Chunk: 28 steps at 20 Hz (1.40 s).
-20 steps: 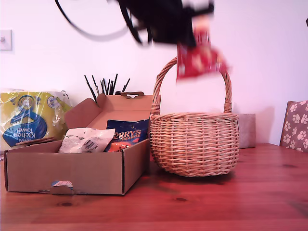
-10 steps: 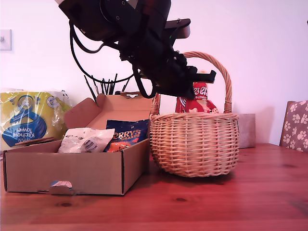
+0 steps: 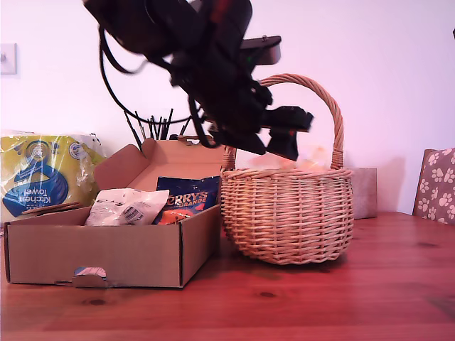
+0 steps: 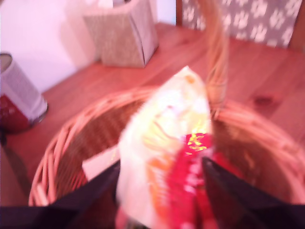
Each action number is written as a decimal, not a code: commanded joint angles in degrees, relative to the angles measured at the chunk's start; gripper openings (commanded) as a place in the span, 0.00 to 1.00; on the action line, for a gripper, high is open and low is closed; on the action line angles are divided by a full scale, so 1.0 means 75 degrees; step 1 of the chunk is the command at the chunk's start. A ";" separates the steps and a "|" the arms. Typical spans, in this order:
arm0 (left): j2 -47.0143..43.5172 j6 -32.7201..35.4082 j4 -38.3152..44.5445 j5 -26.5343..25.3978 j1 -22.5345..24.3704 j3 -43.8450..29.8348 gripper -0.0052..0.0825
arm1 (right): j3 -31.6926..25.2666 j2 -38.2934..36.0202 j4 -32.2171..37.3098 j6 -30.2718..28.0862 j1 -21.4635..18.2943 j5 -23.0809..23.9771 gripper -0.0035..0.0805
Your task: Move the bags of Easter eggs from the cardboard box on the left into the woven basket on the right side.
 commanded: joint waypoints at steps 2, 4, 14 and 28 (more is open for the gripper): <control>-0.0924 0.0067 -0.0656 0.0254 0.0146 -0.0038 0.71 | -0.0082 -0.0017 0.0038 -0.0020 -0.0023 -0.0026 0.03; -0.1489 0.0076 -0.1303 0.0597 0.0251 -0.0038 0.70 | -0.0082 -0.0017 0.0038 -0.0020 -0.0023 -0.0029 0.03; -0.2841 0.2396 -0.5811 0.1495 0.1839 -0.0038 0.70 | -0.0082 -0.0017 0.0038 -0.0017 -0.0023 -0.0029 0.03; -0.1821 0.3815 -0.4036 0.1990 0.3360 -0.0006 0.75 | -0.0082 -0.0015 -0.0734 0.0020 -0.0023 -0.0020 0.03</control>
